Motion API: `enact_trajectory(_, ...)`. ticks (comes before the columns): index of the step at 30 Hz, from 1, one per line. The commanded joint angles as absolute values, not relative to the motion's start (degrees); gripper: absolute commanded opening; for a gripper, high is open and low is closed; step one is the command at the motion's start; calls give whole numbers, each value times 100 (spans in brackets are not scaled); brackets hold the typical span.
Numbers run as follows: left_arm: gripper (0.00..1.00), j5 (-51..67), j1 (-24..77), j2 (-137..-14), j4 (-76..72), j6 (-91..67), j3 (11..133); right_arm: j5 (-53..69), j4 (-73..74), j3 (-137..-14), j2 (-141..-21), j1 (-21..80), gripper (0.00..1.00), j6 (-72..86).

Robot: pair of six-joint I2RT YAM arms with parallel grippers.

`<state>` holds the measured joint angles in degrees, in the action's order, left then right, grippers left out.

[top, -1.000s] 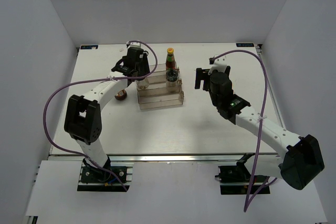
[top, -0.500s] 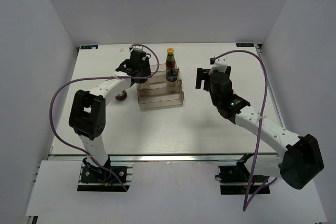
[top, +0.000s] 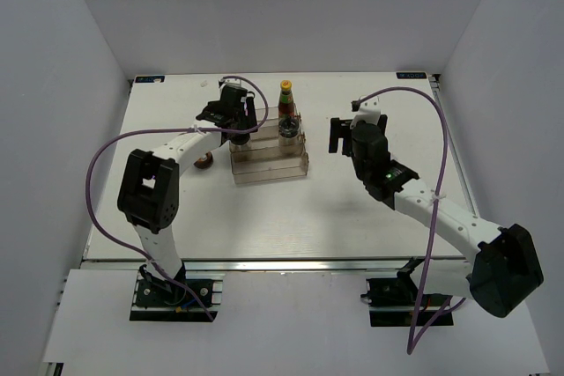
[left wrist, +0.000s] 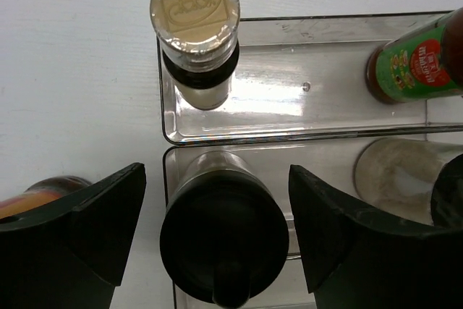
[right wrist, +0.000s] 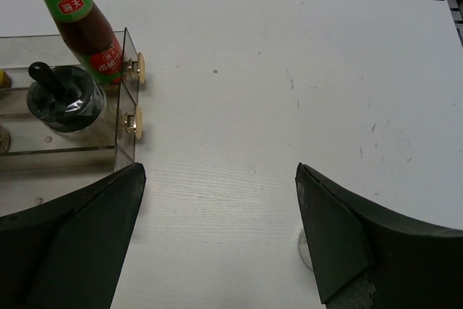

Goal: Organize the condiment bottles

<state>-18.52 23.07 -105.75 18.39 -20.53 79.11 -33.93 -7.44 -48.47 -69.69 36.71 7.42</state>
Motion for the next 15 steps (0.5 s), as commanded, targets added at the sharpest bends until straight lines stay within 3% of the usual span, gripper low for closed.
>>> enact_trajectory(1,90,-1978,2347,-10415,1898,-2048,8042,-3489,-923,-4790,-6776,3630,89,853)
enact_trajectory(6,98,-1846,2347,-10170,1907,-1987,7998,-3340,-923,-4773,-6627,3639,89,888)
enact_trajectory(15,98,-1898,2417,-9318,2205,-1802,8156,-2786,-914,-4816,-6513,3639,89,756)
